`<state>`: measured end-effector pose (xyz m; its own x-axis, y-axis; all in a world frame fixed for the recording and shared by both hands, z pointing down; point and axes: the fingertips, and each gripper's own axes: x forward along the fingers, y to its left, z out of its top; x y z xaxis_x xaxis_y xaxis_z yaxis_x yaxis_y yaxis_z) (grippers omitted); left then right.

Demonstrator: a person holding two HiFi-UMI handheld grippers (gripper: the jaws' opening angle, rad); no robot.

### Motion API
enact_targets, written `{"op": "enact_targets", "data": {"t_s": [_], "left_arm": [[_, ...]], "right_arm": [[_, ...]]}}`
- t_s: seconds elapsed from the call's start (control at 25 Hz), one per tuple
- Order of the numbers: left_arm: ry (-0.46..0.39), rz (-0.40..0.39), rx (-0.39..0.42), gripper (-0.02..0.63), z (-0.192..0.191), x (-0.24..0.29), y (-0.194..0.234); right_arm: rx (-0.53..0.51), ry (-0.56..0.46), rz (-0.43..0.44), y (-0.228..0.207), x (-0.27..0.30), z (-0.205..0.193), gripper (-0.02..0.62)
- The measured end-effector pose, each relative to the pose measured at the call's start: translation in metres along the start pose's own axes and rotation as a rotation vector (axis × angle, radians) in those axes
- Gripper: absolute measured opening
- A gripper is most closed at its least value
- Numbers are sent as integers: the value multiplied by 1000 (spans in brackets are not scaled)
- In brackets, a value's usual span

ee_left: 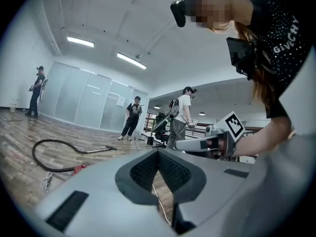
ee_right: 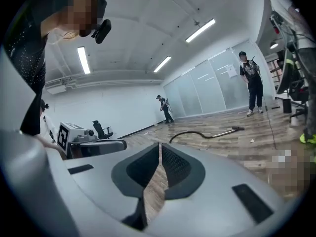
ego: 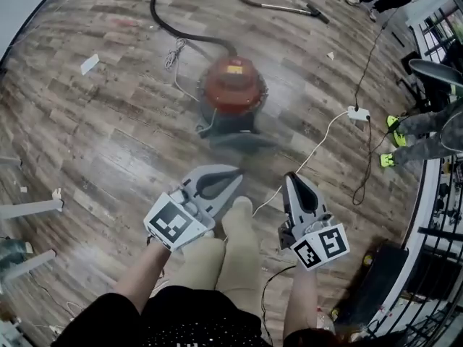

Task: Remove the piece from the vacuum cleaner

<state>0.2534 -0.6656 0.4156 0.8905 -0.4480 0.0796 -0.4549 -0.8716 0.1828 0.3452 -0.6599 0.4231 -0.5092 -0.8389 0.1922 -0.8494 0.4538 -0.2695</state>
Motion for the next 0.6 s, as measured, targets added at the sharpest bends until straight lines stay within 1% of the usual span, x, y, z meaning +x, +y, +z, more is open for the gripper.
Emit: {"op": "enact_targets", "data": {"t_s": [0.08,0.2,0.32,0.44,0.52,0.6], "left_arm": [[-6,11,-23,5,-42,17,20],[-5,14,-53,5,-108,37,47],[-25,20,-62,5,-171,48,71],[-55,39,-55,5,-239,54,94],[-89,58,-51,5,-275,56,107],[-145,85,-31,5,-294,55,119]], "right_arm": [[-2,7,18,-28,21,-39,11],[-21,-10,40,-64,47,-94,11],[-41,-30,75,-96,67,-151,11],[-53,-34,107,-124,84,-211,11],[-86,-30,99,-142,93,-247,11],[-120,-39,57,-163,98,-274,16]]}}
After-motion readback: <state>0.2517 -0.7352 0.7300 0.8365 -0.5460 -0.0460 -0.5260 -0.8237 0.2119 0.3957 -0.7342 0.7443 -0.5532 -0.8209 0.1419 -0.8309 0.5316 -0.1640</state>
